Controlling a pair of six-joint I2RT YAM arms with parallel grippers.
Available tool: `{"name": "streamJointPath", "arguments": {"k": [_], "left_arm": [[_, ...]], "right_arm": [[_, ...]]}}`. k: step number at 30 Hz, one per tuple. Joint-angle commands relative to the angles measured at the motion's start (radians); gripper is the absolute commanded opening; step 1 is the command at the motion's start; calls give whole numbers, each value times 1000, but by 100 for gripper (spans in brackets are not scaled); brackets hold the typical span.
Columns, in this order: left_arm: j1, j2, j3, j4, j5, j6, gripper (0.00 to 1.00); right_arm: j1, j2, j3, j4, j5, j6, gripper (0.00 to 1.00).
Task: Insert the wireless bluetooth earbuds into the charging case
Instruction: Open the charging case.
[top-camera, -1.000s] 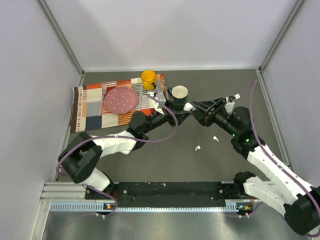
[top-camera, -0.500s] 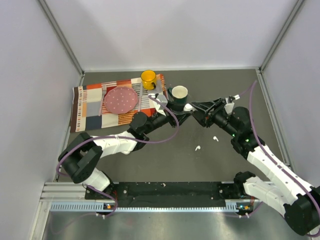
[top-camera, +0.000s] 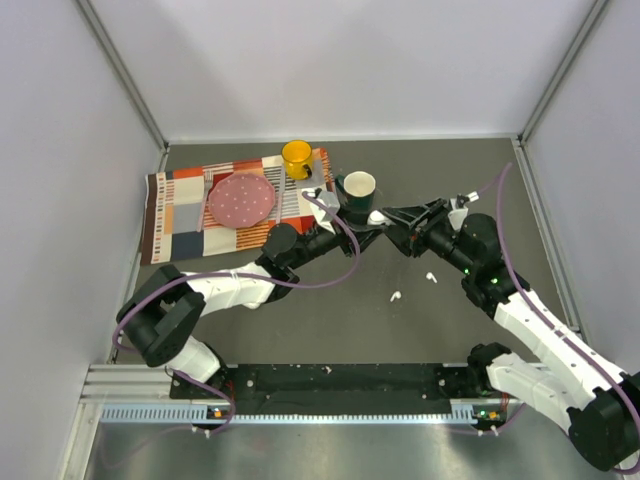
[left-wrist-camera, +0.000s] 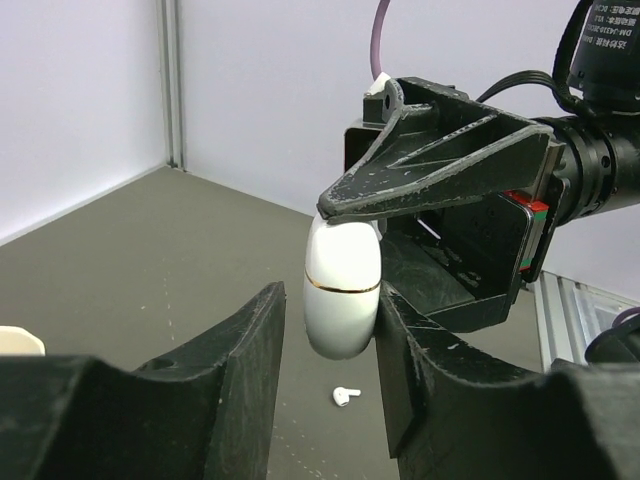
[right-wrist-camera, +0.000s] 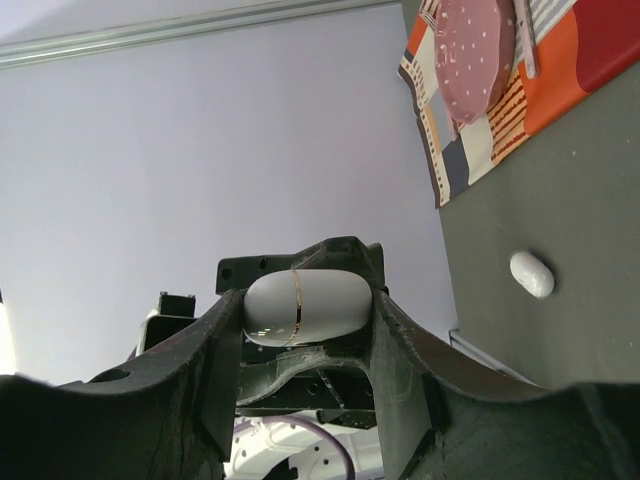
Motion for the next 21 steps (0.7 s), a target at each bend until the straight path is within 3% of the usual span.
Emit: {"name": "streamJointPath", "arguments": {"k": [1, 17, 20, 21], "left_arm": [[-3, -33, 36, 18, -2, 14, 49], [-6, -42, 50, -19, 7, 34, 44], [-8, -40, 53, -21, 6, 34, 40], [-8, -39, 53, -21, 9, 34, 34]], "right_arm": [[12, -13, 40, 16, 0, -15, 14], [12, 4, 42, 23, -10, -9, 14], [12, 3, 45, 20, -10, -12, 14], [12, 4, 45, 22, -10, -10, 14]]}}
